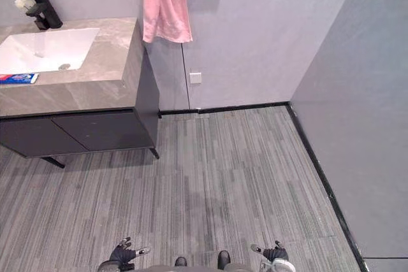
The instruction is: Organize washtable
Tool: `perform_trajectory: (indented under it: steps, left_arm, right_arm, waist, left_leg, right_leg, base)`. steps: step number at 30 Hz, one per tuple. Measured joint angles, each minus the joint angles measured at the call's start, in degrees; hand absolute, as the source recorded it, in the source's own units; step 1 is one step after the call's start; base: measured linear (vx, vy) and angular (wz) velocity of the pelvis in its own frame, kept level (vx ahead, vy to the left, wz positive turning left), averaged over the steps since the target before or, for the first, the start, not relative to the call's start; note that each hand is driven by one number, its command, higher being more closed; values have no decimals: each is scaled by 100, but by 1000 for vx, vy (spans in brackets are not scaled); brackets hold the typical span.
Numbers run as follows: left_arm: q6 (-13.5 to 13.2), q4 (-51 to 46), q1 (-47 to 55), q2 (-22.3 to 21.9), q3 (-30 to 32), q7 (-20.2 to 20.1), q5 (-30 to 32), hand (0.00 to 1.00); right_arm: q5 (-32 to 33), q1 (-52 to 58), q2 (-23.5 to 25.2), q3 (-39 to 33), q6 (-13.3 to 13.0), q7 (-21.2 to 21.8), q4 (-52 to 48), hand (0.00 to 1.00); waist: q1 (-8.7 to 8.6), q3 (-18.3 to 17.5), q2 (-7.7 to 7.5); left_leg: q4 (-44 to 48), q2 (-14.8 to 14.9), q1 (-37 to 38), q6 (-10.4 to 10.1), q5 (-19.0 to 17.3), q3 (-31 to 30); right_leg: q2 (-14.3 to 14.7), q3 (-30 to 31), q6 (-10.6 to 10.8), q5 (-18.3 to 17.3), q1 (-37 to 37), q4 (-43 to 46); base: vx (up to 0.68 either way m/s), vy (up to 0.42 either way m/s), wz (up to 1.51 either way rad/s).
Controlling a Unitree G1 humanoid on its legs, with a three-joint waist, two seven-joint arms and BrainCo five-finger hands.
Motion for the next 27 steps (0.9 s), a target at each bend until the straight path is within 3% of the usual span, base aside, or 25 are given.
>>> perform_trajectory:
  steps: [2, 5, 7, 8, 9, 11, 12, 15, 17, 18, 19, 20, 21, 22, 24, 25, 26, 27]
  left_arm:
    - [3, -5, -13, 10, 10, -1, 4, 0]
    - [9, -7, -37, 8, 12, -4, 7, 0]
    - [9, -11, -45, 25, 14, -9, 10, 0]
    - [11, -11, -57, 26, 13, -12, 11, 0]
    - [14, -11, -94, 26, 12, -14, 9, 0]
    - [18, -28, -192, 49, 3, -15, 8, 0]
    - [22, -92, -236, 59, 5, -15, 8, 0]
    - [22, -110, -272, 51, 8, -15, 7, 0]
    - [25, -110, -382, 58, 1, -14, 6, 0]
    - [22, -113, -432, 58, -16, -15, 1, 0]
    - [14, -113, -457, 116, -52, -21, 0, 0]
    - [13, -110, -473, 145, -48, -23, 1, 0]
    - [17, -93, -478, 75, -34, -18, 1, 0]
    - [-4, -112, -524, 6, -20, -22, 3, 0]
    - [1, -122, -602, -71, 57, -15, 2, 0]
    - [2, -194, -596, -158, 133, -12, 2, 0]
    - [-3, -399, -555, -248, 190, -2, -3, 0]
    - [-9, -546, -541, -285, 189, 3, -10, 0]
  right_arm:
    - [0, -73, 0, -6, 21, 0, -13, 0]
    - [2, -121, 17, -121, 35, -1, -28, 0]
    - [3, -143, 44, -130, 52, 1, -51, 0]
    - [4, -139, 62, -132, 53, 2, -70, 0]
    - [7, -123, 124, -164, 63, 6, -118, 0]
    - [33, -143, 304, -185, 60, 23, -250, 0]
    - [71, -164, 313, -215, 62, 22, -276, 0]
    - [73, -202, 313, -149, 57, 23, -279, 0]
    - [84, -312, 264, -146, 44, 25, -284, 0]
    - [82, -383, 215, -110, 44, 22, -287, 0]
    - [71, -376, 174, -74, 47, 21, -280, 0]
    - [72, -282, 151, -70, 44, 19, -277, 0]
    - [71, -274, 101, -77, 48, 21, -245, 0]
    - [69, -291, 63, -103, 60, 11, -263, 0]
    - [69, -307, 63, -81, 59, 13, -351, 0]
    - [69, -292, 104, -37, 58, 10, -444, 0]
    - [73, -259, 147, 152, 47, -36, -612, 0]
    - [73, -203, 160, 194, 34, -83, -714, 0]
  waist:
    - [9, 1, -6]
    - [11, 9, -3]
    - [5, 41, -37]
    - [8, 45, -45]
    - [18, 76, -42]
    - [-8, 210, -75]
    - [5, 278, -43]
    - [-20, 278, -57]
    - [-118, 328, 27]
    - [-194, 370, 101]
    - [-273, 361, 63]
    - [-308, 353, -39]
    - [-305, 357, -6]
    - [-298, 358, 112]
    - [-280, 368, 126]
    - [-275, 375, 118]
    - [-297, 378, 115]
    - [-280, 379, 117]
  left_leg:
    - [146, -1, -136, 41, -138, 120]
    - [477, -2, -231, 89, -427, 258]
    - [741, -65, -215, 161, -710, 350]
    - [803, -80, -203, 182, -766, 360]
    - [893, -90, -173, 182, -841, 395]
    - [869, -135, 144, 256, -887, 385]
    - [858, -149, 362, 304, -1048, 374]
    - [705, -70, 639, 232, -1155, 324]
    - [552, 123, 756, 177, -1186, 281]
    - [538, 250, 791, 121, -1213, 227]
    - [549, 289, 847, -29, -1234, 166]
    - [590, 273, 964, -232, -1347, 71]
    - [613, 384, 1077, -320, -1405, 48]
    - [908, 536, 984, -562, -1270, 57]
    - [1549, 540, 707, -765, -1016, 77]
    - [2414, 583, 364, -792, -724, 49]
    - [3523, 733, -29, -735, -633, 81]
    - [4039, 824, -183, -725, -659, 130]
  right_leg:
    - [4, 109, 26, -41, -160, 84]
    - [0, 246, 71, -388, -407, 641]
    - [-75, 261, 206, -884, -675, 1522]
    - [-93, 259, 239, -972, -772, 1791]
    - [-114, 213, 405, -1078, -1069, 2500]
    - [-225, -2, 433, -1070, -1614, 3963]
    - [-367, -313, 372, -1333, -1871, 4581]
    - [-436, -721, 280, -1581, -2196, 4583]
    - [-302, -932, 240, -1586, -2529, 4039]
    - [-178, -977, 103, -1447, -2637, 3595]
    - [-78, -943, -5, -967, -2646, 2855]
    - [-98, -856, -270, -203, -2605, 2486]
    - [-73, -903, -320, -247, -2580, 2684]
    - [2, -1014, -467, -496, -2572, 2842]
    - [41, -1024, -613, -614, -2456, 2788]
    - [48, -1005, -669, -682, -2151, 2595]
    - [69, -976, -684, -725, -1740, 2306]
    - [98, -973, -688, -728, -1544, 2171]
  base:
    - [63, 27, -33]
    - [89, 40, -23]
    - [111, 49, -18]
    - [110, 74, -17]
    - [153, 98, -10]
    - [238, 87, 4]
    - [262, 54, 4]
    - [263, 16, 6]
    - [338, -72, 18]
    - [408, -125, 34]
    - [456, -143, 48]
    - [522, -184, 42]
    - [514, -221, 30]
    - [502, -232, 11]
    - [488, -227, -2]
    - [561, -261, 7]
    - [443, -207, 15]
    - [394, -184, 7]
